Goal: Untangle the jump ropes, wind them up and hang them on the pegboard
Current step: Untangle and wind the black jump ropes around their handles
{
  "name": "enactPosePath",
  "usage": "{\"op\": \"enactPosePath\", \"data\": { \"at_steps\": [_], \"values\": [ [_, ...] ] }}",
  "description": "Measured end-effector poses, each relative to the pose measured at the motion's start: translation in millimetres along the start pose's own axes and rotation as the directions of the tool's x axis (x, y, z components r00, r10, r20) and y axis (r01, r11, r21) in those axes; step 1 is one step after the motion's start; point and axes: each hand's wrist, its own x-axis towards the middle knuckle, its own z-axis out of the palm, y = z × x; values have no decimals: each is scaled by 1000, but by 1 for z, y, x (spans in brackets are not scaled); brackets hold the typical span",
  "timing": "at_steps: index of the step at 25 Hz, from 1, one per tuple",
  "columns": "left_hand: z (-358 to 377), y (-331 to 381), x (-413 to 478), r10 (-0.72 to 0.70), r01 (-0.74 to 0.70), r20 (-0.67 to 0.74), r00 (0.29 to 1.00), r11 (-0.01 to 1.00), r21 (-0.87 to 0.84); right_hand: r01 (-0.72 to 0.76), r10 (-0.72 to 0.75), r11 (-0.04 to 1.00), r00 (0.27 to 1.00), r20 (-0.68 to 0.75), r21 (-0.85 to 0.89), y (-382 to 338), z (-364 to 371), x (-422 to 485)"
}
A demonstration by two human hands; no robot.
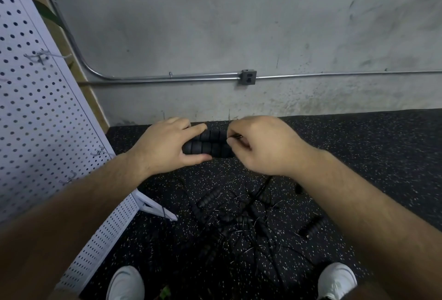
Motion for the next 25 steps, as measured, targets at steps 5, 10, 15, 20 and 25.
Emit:
{"op": "enactPosePath", "data": {
  "at_steps": [5, 10, 15, 20, 25],
  "values": [
    [-1, 12, -3, 85, -82, 24, 996, 990, -114, 53, -34, 986, 992, -122, 156, 44, 8, 9],
    [-18, 38, 1, 50, -58, -41, 998, 972, -229, -164, 234, 715, 972, -11, 679, 64, 29, 9],
    [-17, 39, 8, -41, 16, -169, 985, 989, -150, -427, 320, 460, 898, 303, 779, 25, 66, 1],
    [-3, 16, 14, -90, 101, -174, 981, 993, 54, -492, 286, 477, 870, 401, 728, -3, 73, -2],
    [2, 1, 18, -47, 72, -147, 988, 982, 172, -464, 251, 658, 878, 409, 592, -20, 27, -7]
  ]
}}
